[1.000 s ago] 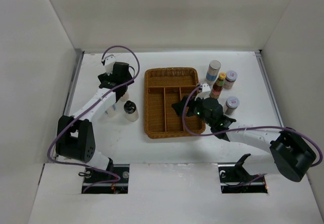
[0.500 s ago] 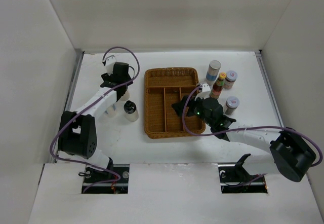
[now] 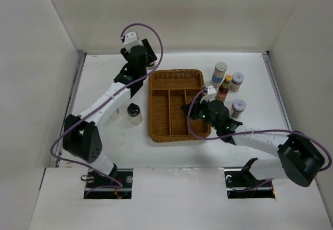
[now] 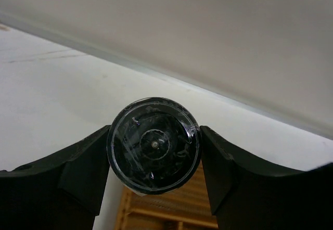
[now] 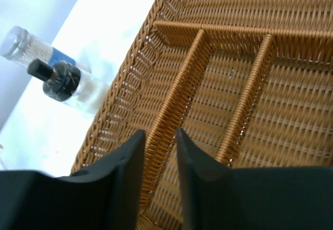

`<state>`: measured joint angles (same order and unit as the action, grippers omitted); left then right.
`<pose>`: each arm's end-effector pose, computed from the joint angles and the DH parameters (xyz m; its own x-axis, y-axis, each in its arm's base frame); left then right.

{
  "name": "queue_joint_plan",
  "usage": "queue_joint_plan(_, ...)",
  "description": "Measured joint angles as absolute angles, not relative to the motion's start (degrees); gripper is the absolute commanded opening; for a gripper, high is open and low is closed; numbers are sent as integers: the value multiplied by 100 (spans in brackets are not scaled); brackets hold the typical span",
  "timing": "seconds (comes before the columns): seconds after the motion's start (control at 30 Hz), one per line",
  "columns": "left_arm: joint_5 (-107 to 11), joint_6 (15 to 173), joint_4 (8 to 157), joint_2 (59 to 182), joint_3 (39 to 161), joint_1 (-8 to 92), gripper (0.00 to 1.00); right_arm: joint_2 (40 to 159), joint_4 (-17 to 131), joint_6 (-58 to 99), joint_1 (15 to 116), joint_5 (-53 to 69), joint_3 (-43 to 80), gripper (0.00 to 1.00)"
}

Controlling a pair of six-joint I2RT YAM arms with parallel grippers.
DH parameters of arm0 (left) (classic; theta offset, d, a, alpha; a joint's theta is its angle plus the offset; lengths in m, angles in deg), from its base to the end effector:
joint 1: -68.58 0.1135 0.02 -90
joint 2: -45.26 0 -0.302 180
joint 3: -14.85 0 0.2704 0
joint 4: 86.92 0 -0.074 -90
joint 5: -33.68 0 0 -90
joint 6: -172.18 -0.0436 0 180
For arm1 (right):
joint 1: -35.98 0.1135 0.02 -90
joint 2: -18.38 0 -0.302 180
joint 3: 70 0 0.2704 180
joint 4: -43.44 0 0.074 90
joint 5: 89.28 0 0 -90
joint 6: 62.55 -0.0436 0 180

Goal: Organize the condiment bottles

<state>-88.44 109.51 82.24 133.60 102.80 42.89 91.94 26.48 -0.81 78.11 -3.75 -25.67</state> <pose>0.3619 -0.1484 0.3919 -0.1087 -0.3792 -0.9189 -0.1719 0.9176 -0.3583 0.2139 0.1889 0.2461 -0.4287 0.2487 -0.8685 -0.4647 0.7637 0.4481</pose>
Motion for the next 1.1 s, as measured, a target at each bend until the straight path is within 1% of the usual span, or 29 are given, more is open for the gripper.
queue_joint_plan(0.07, -8735, 10949, 8381, 13709, 10617, 4068, 35, 9201, 2720, -81, 7830, -373, -2532, 36)
queue_joint_plan(0.17, -8571, 10954, 8506, 14192, 10833, 3808, 35, 9207, 2762, -63, 7846, -373, -2475, 45)
queue_joint_plan(0.27, -8422, 10984, 8460, 14627, 10870, 3664, 34, 9207, 2759, -46, 7843, -375, -2466, 50)
queue_joint_plan(0.37, -8367, 11010, 8252, 14949, 10861, 3653, 34, 9205, 2764, -43, 7843, -375, -2466, 52)
queue_joint_plan(0.53, -8418, 11010, 8136, 15049, 10809, 3668, 34, 9216, 2764, -46, 7843, -375, -2464, 54)
queue_joint_plan(0.6, -8494, 11006, 8182, 15049, 10802, 3672, 34, 9236, 2764, -41, 7843, -375, -2464, 57)
queue_joint_plan(0.7, -8575, 10997, 8252, 15049, 10754, 3718, 36, 9284, 2762, -52, 7843, -375, -2464, 64)
queue_joint_plan(0.77, -8592, 10997, 8274, 15082, 10726, 3744, 42, 9325, 2772, -54, 7841, -375, -2464, 68)
queue_joint_plan(0.83, -8610, 10999, 8298, 15167, 10713, 3782, 52, 9338, 2779, -50, 7841, -375, -2464, 71)
queue_joint_plan(0.97, -8634, 10982, 8322, 15340, 10619, 3810, 76, 9338, 2781, -50, 7832, -377, -2464, 74)
queue_joint_plan(1.1, -8649, 10982, 8416, 15318, 10571, 3808, 91, 9336, 2781, -48, 7821, -377, -2464, 75)
